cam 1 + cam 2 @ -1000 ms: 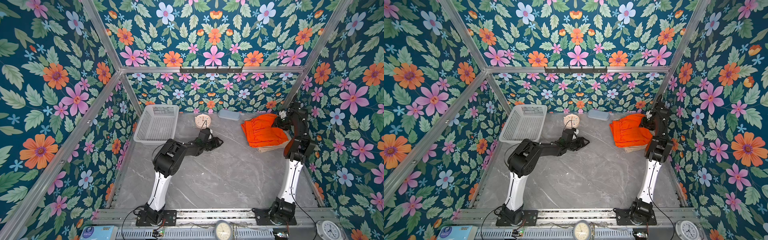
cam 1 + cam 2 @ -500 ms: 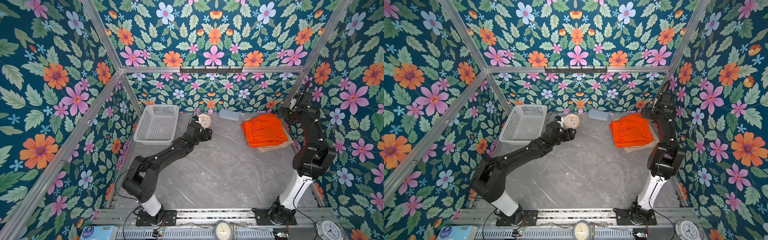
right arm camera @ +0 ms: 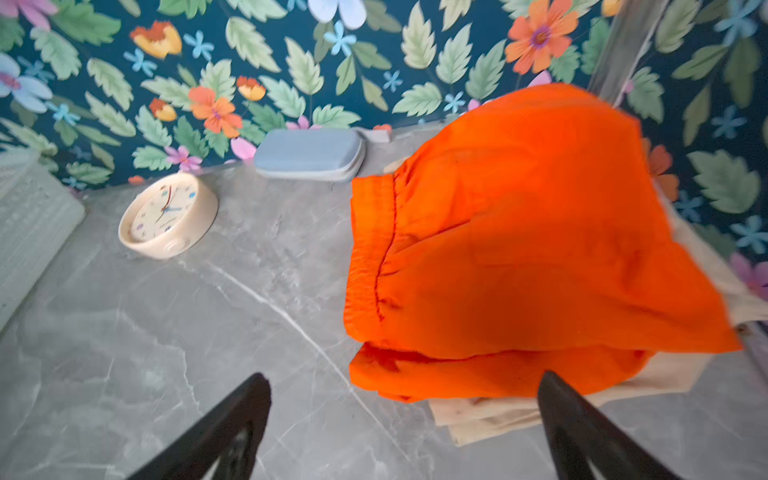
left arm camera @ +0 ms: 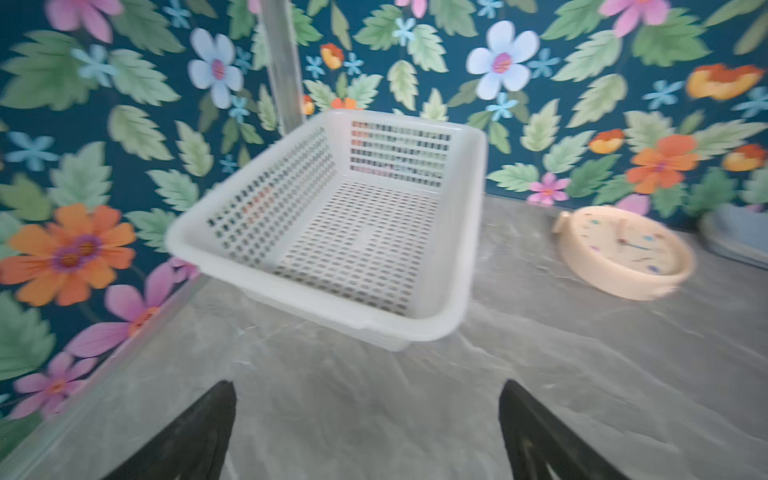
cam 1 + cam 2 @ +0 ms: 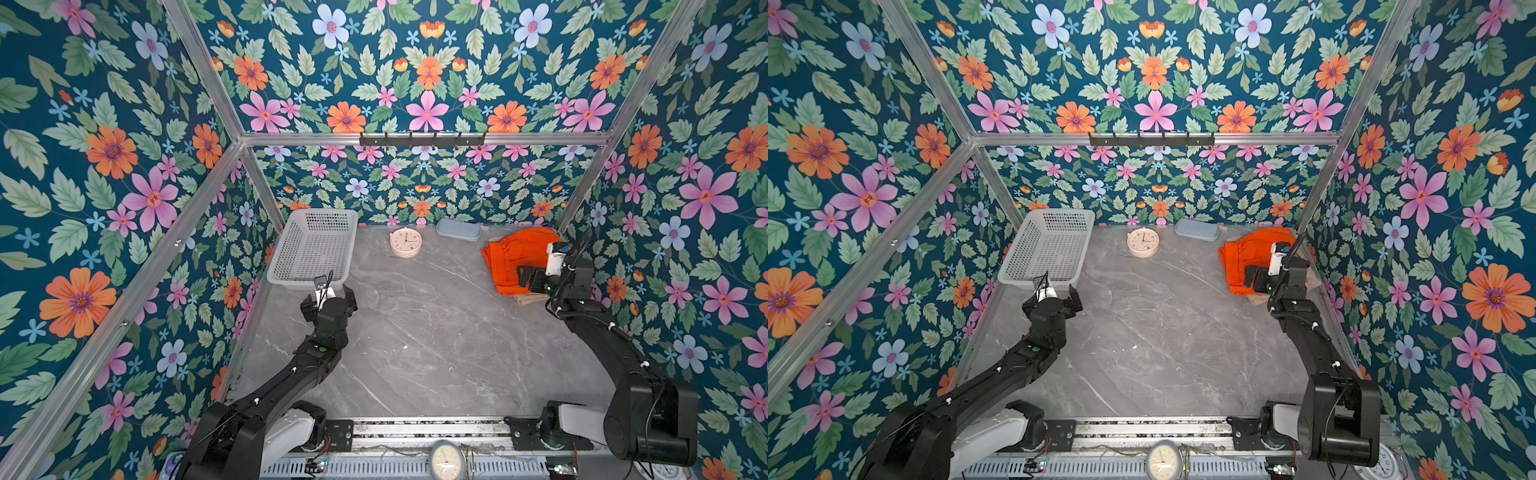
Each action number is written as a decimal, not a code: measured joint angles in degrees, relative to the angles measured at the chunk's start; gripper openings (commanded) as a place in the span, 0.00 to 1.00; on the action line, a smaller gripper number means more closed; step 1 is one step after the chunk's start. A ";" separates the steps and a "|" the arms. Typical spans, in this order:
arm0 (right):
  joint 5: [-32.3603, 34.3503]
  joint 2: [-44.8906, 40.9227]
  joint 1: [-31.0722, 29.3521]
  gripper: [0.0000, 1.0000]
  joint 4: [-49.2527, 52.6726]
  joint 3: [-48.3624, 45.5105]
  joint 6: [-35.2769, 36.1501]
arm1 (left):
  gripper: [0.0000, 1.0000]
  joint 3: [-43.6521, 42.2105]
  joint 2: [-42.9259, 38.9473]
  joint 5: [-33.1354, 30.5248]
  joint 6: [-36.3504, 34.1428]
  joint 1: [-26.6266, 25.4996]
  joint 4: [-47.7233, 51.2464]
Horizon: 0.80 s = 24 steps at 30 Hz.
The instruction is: Fold and stack the shorts
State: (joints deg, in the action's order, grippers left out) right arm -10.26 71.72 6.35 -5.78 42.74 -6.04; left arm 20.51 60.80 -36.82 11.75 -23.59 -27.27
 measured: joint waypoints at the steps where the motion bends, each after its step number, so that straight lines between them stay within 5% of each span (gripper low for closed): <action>1: 0.00 0.07 -0.37 0.99 -1.99 -2.03 -0.22 | 1.00 -1.84 0.20 -1.07 -1.55 0.61 -2.45; 9: 2.78 1.75 -5.40 0.99 -14.91 -12.92 0.24 | 1.00 -14.36 14.64 -0.02 -12.44 7.02 -30.05; 15: 3.93 4.57 -6.25 0.99 -26.58 -14.86 3.87 | 1.00 -14.36 32.11 10.67 -15.06 14.14 -53.51; 20: 4.59 16.39 -6.36 0.99 -39.36 -15.43 6.16 | 1.00 -6.86 31.47 15.93 -12.35 19.41 -51.01; 24: 4.90 18.43 -6.93 0.99 -40.28 -13.42 7.19 | 1.00 -5.53 31.10 18.47 -10.19 20.96 -47.69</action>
State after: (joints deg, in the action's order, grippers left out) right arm -5.37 90.15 -0.58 -46.06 29.32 1.15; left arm 14.98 91.90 -18.35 1.56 -2.63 -74.96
